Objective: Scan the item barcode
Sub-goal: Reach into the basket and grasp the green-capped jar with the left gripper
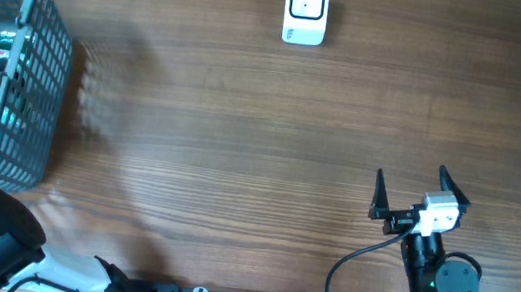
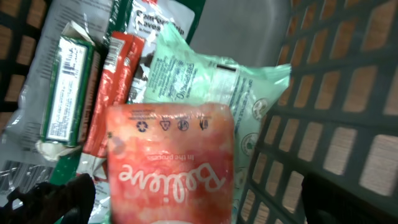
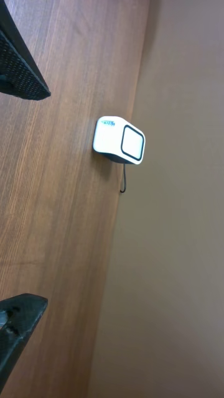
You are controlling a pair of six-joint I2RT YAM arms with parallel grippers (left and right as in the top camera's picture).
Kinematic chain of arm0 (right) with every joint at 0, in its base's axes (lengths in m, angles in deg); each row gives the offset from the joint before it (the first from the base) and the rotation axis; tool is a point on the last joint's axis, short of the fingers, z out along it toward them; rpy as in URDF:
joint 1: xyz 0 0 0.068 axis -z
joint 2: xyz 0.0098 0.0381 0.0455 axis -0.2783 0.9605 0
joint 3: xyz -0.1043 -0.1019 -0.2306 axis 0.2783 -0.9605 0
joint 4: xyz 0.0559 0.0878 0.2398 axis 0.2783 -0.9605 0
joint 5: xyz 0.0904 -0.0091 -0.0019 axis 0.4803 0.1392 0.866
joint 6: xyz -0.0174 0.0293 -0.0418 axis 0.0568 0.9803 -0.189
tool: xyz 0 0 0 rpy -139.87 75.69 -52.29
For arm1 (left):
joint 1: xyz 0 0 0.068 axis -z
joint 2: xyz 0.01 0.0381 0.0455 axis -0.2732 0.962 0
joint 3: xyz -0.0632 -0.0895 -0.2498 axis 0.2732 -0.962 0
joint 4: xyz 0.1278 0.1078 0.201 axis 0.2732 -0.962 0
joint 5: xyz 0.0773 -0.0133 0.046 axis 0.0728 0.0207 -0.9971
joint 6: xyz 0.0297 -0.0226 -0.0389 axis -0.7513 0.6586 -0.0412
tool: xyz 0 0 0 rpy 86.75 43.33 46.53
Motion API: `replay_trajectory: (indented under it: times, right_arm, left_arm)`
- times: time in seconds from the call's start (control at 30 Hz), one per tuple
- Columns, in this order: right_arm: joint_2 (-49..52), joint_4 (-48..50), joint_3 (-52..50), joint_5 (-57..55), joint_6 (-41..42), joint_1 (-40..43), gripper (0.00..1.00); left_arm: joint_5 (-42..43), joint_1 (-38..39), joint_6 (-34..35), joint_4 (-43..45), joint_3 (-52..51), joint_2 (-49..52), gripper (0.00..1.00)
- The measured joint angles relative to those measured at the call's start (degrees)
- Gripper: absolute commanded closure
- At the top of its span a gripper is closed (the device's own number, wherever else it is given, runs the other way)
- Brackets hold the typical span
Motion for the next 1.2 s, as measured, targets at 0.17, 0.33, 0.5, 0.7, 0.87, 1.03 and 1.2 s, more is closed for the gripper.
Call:
replay_trajectory:
  times: [0.17,0.33,0.5,0.7,0.87,1.03,1.2]
  right_arm:
    - [0.0,0.0,0.0,0.0,0.0,0.0,0.00]
    - [0.0,0.0,0.0,0.0,0.0,0.0,0.00]
    - [0.0,0.0,0.0,0.0,0.0,0.0,0.00]
    - [0.0,0.0,0.0,0.0,0.0,0.0,0.00]
    - [0.0,0.0,0.0,0.0,0.0,0.0,0.00]
    - [0.0,0.0,0.0,0.0,0.0,0.0,0.01]
    - [0.0,0.0,0.0,0.0,0.0,0.0,0.00]
  left_arm:
    - [-0.6,0.0,-0.3,2.9,-3.4,0.0,0.00]
    - [-0.6,0.0,-0.4,7.5,-8.0,0.1,0.00]
    - [-0.6,0.0,-0.5,10.4,-11.5,1.7,0.16]
    - [-0.3,0.0,-0.9,12.6,-13.0,2.6,0.45]
    - [-0.4,0.1,-1.0,13.6,-12.9,2.5,0.50]
    - [-0.5,0.1,-0.3,13.0,-11.7,2.5,0.46]
    - [-0.6,0.1,1.2,13.2,-6.6,-0.1,0.28]
